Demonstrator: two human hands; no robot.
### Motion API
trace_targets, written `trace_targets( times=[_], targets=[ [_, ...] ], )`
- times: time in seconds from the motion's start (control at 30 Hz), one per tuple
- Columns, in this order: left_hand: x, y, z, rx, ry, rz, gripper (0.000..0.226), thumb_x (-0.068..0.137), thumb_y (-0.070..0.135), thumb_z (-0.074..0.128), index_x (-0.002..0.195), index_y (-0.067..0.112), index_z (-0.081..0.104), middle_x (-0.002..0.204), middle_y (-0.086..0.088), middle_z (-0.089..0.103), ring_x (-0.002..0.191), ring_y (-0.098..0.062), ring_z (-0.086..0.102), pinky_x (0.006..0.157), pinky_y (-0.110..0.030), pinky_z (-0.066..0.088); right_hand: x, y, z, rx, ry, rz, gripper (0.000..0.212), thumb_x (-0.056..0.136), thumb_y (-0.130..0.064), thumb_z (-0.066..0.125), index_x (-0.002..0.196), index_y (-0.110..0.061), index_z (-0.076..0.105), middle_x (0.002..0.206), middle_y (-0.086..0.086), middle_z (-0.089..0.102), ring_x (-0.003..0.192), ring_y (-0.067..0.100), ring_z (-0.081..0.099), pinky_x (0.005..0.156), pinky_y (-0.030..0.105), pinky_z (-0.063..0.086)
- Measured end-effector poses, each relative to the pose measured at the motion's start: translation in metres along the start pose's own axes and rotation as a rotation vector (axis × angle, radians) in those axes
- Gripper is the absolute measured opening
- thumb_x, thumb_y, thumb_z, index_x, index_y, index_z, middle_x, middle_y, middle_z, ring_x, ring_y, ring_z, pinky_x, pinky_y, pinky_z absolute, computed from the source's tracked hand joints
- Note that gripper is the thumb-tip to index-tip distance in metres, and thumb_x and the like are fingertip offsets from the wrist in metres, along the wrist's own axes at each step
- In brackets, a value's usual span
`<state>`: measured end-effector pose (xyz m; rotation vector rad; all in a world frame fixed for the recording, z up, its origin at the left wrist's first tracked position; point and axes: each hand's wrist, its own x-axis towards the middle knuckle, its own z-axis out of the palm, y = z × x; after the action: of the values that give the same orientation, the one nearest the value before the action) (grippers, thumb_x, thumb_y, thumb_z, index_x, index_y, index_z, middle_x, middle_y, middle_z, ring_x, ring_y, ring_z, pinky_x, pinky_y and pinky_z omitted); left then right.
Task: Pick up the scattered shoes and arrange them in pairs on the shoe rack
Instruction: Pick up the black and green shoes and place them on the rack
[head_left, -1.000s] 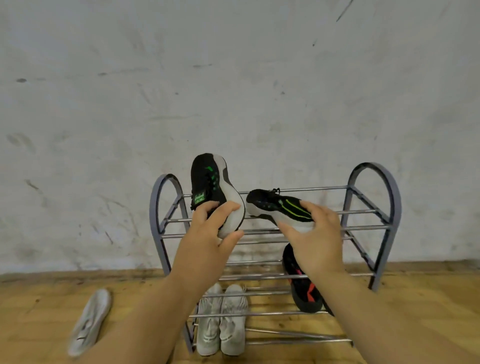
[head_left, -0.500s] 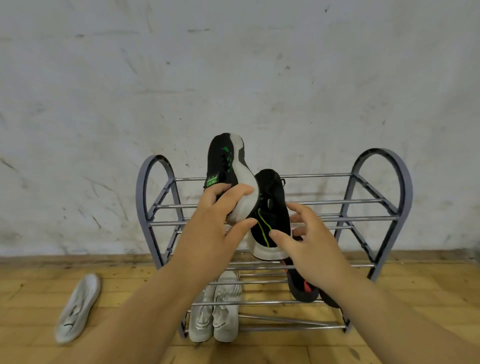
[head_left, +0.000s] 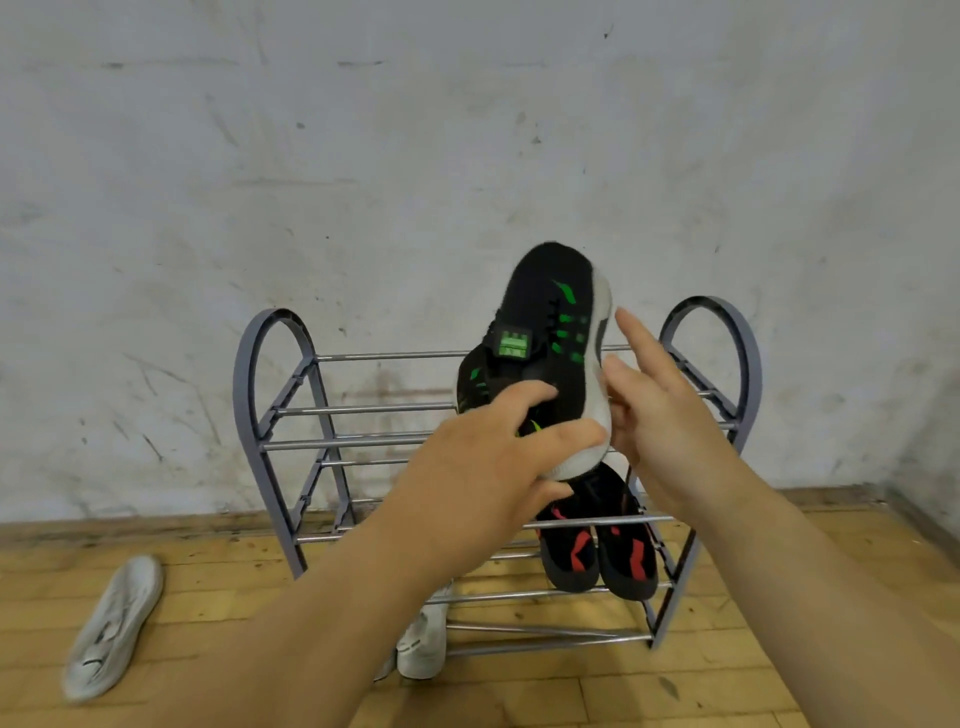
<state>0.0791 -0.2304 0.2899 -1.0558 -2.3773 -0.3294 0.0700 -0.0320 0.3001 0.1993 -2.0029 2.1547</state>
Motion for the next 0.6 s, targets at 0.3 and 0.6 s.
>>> trace_targets(
  times=[0.3, 0.6],
  targets=[
    [-0.01, -0.01, 0.008, -0.307, 0.064, -0.355, 0.08, 0.087, 0.055, 0.07, 0.151, 0.059, 0.021, 0.155, 0.02, 0.018, 0.133, -0.001, 0.032, 0.109, -0.029, 0.034, 0.008, 0.012, -0.033, -0.042, 0.229, 0.125, 0.05, 0.099, -0.014, 0.049, 0.138, -0.044, 0.055, 0.117, 0.004, 0.073, 0.099, 0.022, 0.074, 0.079, 0.046, 0.062],
    [-0.024, -0.034, 0.04, -1.142, -0.055, -0.991, 0.057, 0.098, 0.032, 0.067, 0.145, 0.053, 0.044, 0.108, 0.001, 0.071, 0.092, -0.018, 0.072, 0.081, -0.043, 0.062, 0.011, 0.048, -0.049, -0.018, 0.292, 0.351, 0.046, 0.102, -0.008, 0.041, 0.139, -0.029, 0.057, 0.12, 0.005, 0.073, 0.107, 0.022, 0.072, 0.09, 0.041, 0.059]
  ],
)
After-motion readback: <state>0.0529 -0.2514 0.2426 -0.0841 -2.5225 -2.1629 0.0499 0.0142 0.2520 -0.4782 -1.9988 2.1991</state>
